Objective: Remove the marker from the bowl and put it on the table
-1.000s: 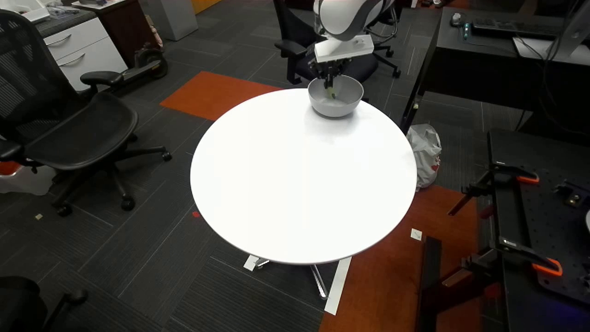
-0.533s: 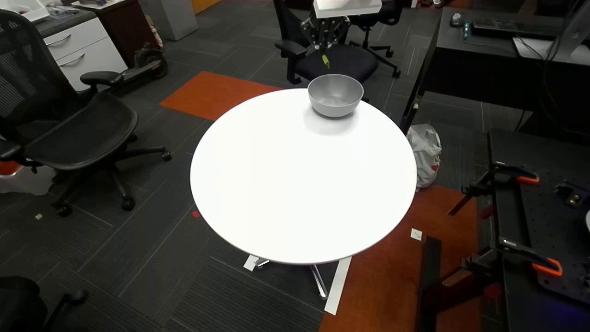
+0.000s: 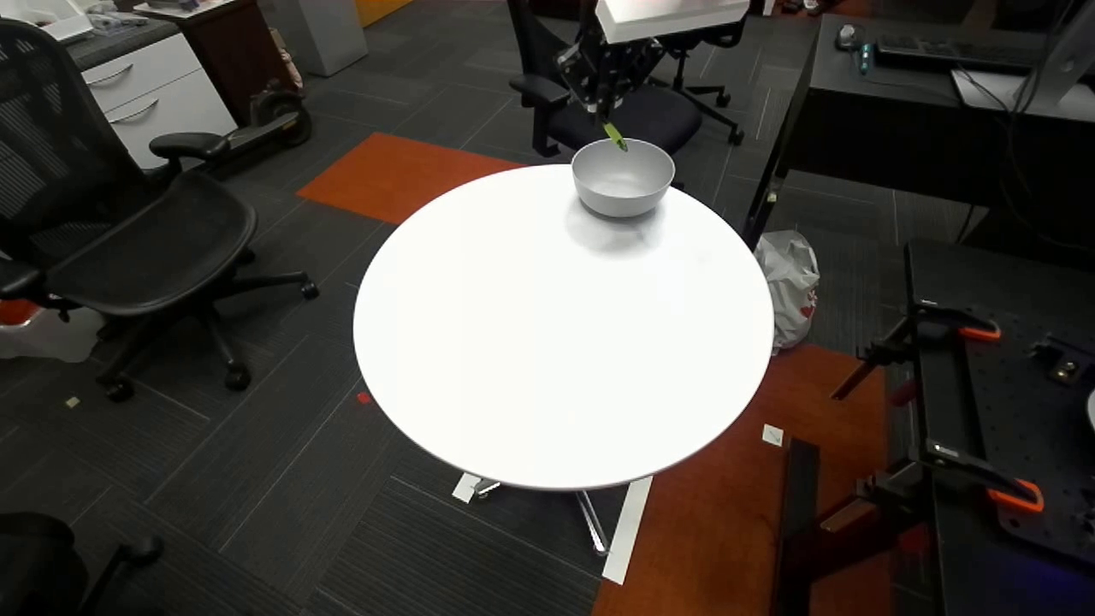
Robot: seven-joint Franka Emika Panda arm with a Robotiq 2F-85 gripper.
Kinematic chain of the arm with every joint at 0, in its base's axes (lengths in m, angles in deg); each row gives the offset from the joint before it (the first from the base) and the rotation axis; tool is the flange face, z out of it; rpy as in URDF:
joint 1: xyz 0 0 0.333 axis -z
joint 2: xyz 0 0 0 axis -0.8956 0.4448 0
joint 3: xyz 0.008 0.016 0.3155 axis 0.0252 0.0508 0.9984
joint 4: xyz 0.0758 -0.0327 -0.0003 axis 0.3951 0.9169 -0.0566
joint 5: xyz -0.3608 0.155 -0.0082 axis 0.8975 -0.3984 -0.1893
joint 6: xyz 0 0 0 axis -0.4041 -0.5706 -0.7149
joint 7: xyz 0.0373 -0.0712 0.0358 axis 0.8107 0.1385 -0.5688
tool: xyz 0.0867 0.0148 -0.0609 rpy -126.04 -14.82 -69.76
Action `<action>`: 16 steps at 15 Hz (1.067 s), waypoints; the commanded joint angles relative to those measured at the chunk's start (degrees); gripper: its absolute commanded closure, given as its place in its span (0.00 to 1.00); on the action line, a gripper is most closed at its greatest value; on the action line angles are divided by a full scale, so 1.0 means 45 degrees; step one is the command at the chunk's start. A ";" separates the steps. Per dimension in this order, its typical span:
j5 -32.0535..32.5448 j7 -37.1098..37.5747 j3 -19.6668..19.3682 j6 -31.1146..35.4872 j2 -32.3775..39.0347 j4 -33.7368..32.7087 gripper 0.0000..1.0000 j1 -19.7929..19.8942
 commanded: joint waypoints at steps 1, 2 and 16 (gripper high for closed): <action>0.0760 0.0890 0.0285 -0.0191 -0.1524 0.1891 0.97 -0.0625; 0.0839 0.1010 0.0437 -0.0239 -0.1702 0.2186 0.97 -0.0705; 0.2253 0.3819 0.0786 0.1440 -0.0621 0.4940 0.97 -0.0941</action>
